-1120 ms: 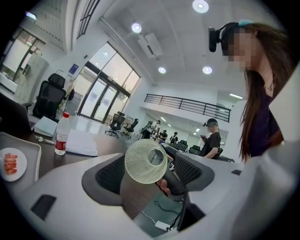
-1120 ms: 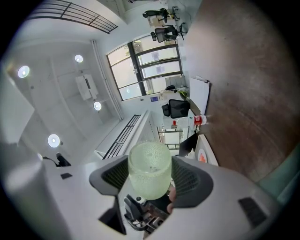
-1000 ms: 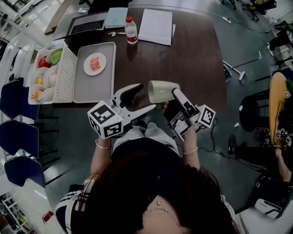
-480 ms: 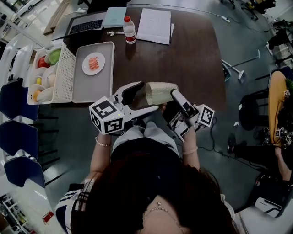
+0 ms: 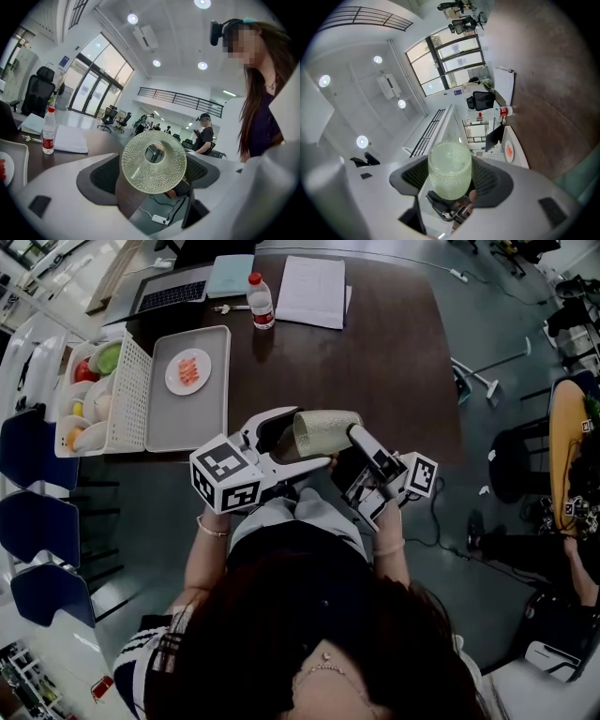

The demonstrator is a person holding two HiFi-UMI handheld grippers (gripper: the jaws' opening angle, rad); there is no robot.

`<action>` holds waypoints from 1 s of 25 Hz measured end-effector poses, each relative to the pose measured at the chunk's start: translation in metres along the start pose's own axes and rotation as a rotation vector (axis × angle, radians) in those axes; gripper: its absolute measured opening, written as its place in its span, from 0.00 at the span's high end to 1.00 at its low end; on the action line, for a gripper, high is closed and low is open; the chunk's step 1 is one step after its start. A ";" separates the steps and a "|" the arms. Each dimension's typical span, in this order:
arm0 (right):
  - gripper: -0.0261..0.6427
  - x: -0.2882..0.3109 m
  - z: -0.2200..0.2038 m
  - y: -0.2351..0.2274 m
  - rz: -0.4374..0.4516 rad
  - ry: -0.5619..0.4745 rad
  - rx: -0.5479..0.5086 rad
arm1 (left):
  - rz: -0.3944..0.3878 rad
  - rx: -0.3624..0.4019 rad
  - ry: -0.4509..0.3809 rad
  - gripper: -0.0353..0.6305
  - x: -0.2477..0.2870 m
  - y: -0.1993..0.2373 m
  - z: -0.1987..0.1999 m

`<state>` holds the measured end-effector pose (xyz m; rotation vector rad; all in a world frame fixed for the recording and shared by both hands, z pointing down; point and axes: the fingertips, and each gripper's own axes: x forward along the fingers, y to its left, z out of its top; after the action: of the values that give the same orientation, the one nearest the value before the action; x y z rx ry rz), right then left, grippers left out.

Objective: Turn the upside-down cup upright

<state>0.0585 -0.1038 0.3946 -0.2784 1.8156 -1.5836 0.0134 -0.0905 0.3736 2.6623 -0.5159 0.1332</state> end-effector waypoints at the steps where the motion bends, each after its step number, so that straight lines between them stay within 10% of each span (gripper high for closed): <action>1: 0.52 0.000 0.000 0.000 0.000 0.001 0.001 | -0.002 0.008 0.007 0.31 0.001 -0.001 -0.001; 25: 0.52 0.001 0.001 -0.010 0.033 -0.007 0.042 | 0.036 0.100 0.028 0.35 0.000 0.004 -0.003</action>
<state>0.0556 -0.1075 0.4030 -0.2336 1.7708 -1.5936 0.0120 -0.0927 0.3784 2.7453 -0.5619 0.2119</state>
